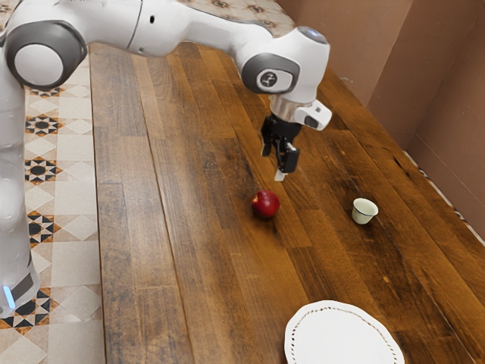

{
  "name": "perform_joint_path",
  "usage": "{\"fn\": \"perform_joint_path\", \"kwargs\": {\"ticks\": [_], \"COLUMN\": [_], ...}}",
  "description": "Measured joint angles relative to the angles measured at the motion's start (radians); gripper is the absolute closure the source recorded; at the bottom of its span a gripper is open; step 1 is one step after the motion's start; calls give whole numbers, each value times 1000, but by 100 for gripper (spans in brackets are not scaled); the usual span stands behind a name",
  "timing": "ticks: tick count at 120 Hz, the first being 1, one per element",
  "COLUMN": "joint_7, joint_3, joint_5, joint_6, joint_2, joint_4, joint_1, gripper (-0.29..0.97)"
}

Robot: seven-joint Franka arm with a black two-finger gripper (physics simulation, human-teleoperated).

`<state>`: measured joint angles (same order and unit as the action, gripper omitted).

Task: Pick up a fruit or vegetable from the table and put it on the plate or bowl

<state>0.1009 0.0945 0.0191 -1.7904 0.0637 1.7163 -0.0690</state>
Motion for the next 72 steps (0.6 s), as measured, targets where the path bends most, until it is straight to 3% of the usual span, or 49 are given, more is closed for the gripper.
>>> {"fn": "perform_joint_path", "kwargs": {"ticks": [72], "joint_7": [-71], "joint_3": [3], "joint_5": [11], "joint_6": [-248], "joint_2": [-22], "joint_4": [207], "joint_1": [-3], "gripper": [0]}}
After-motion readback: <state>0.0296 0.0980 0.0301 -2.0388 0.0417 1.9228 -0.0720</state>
